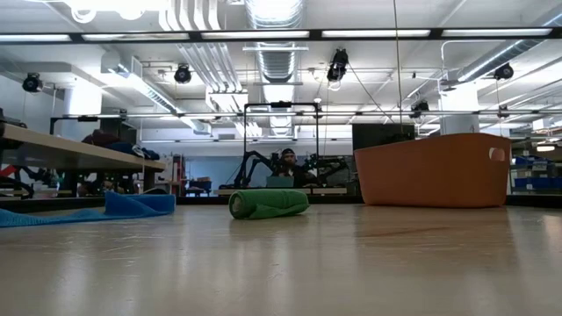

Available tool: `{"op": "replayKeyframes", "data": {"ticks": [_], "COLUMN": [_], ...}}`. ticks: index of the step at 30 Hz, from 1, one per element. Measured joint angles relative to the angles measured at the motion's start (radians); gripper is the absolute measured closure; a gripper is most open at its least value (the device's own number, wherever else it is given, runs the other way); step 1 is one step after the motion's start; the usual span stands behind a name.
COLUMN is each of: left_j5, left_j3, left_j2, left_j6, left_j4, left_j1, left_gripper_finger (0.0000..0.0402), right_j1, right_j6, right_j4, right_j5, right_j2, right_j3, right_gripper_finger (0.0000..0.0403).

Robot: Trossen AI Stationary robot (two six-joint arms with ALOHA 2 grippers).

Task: Roll bandage
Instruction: Open the right transparent zip bag

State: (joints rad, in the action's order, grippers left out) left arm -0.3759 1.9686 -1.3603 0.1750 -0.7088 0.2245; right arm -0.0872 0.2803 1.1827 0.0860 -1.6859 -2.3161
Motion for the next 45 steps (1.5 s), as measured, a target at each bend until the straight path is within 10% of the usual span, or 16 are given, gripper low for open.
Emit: {"op": "replayKeyframes", "data": {"ticks": [15,23,45], "left_j5": [-0.018,-0.098,-0.106], "left_j3": [0.0,0.0,-0.002], "left_j2": [0.007,0.005,-0.009], "left_j6": [0.233,0.318,0.305], "left_j4": [0.067,0.114,0.133], "left_j1": [0.0,-0.002,-0.003], "left_gripper_finger": [0.04,0.04,0.04], "right_j1": [0.0,0.001,0.003], "right_j6": [-0.181,-0.375,-0.376], "right_j4": [-0.327,-0.557,-0.518], "right_j5": [0.069,0.154,0.18], "right_j2": [0.052,-0.001,-0.034], "right_j3": [0.0,0.004,0.013], "right_gripper_finger": [0.0264,0.0278,0.0288]}}
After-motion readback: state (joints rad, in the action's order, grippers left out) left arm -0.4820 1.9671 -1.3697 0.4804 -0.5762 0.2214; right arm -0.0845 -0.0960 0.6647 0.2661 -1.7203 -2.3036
